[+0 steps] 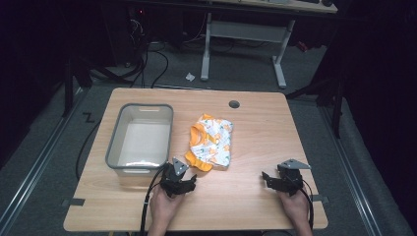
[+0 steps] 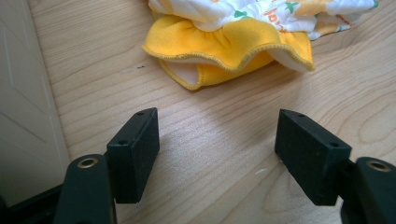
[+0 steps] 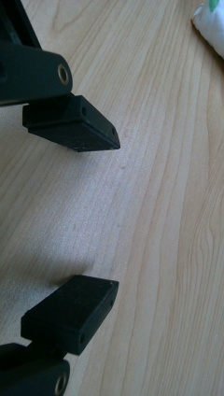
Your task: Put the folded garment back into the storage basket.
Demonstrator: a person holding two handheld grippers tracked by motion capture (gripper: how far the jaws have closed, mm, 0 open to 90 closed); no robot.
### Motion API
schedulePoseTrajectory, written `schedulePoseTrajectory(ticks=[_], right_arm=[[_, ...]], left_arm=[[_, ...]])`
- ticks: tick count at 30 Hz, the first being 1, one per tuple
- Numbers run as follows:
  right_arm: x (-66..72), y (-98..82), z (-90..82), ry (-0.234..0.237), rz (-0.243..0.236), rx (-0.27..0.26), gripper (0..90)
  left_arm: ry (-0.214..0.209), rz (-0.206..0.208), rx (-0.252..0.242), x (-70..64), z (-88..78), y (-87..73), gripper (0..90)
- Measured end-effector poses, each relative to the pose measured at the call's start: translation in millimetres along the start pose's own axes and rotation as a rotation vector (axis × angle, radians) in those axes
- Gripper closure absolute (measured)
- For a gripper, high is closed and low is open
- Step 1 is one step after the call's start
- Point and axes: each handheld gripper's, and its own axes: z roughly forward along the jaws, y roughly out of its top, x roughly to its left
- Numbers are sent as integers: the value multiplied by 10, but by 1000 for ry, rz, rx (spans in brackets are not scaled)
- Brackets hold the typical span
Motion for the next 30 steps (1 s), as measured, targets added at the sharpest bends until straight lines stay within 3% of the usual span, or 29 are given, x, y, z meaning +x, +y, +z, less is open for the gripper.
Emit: schedulePoseTrajectory(ticks=[30], right_arm=[[-1,0,0,0,1,0,275]], left_arm=[[-1,2,3,-11,-10,-10,286]])
